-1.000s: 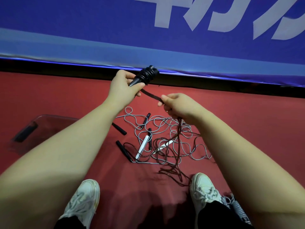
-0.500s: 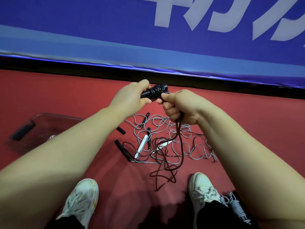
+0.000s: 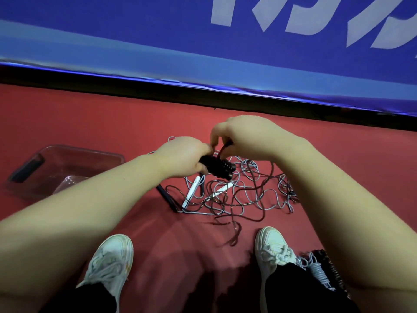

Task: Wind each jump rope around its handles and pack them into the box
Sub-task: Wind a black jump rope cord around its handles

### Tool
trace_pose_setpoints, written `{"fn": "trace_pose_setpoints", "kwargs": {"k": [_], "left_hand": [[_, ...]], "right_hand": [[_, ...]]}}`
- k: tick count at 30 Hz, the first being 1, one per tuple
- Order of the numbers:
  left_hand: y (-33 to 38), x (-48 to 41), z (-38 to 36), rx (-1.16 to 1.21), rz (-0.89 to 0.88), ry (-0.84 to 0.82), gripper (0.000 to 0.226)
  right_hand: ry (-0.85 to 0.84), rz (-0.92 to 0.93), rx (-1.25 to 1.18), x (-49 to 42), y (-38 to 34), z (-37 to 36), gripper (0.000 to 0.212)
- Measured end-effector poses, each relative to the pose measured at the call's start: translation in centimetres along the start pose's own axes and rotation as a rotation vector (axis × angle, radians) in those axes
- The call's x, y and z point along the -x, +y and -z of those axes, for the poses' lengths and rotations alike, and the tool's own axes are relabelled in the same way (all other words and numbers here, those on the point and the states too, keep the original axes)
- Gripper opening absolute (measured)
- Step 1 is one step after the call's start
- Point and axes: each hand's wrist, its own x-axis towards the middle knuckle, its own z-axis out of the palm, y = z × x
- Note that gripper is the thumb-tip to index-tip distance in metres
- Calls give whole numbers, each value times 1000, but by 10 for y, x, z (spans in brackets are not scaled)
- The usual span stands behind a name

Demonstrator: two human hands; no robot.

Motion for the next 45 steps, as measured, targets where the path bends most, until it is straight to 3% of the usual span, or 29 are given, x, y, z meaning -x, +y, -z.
{"fn": "trace_pose_setpoints", "kwargs": {"k": [6, 9, 12, 17, 22, 26, 35, 39, 42, 45], "left_hand": [[-10, 3, -10, 182, -101, -56, 32], [-5, 9, -3, 309, -150, -64, 26], [2, 13, 8, 448, -174, -7, 28], [12, 18, 33, 796, -98, 161, 32], [21, 10, 46, 1166, -12, 276, 33], [15, 5, 41, 1264, 107, 254, 25], [4, 13, 34, 1342, 134, 212, 35], [2, 11, 41, 1282, 142, 345, 30], [-17, 7, 54, 1377, 233, 512, 21], [-34, 9, 57, 1443, 299, 584, 17]], "right_hand": [[147, 143, 229, 2, 20, -13, 29], [221, 157, 125, 3, 36, -27, 33], [197, 121, -146, 2, 51, -42, 29], [112, 29, -939, 12, 50, -46, 12], [-33, -87, -1507, -6, 38, -57, 33], [-33, -149, -1582, -13, 36, -60, 34], [-53, -205, -1567, -13, 32, -54, 34], [-47, -165, -1569, -19, 20, -68, 41], [-19, -110, -1364, -16, 22, -85, 22], [-6, -176, -1286, -12, 35, -96, 10]]}}
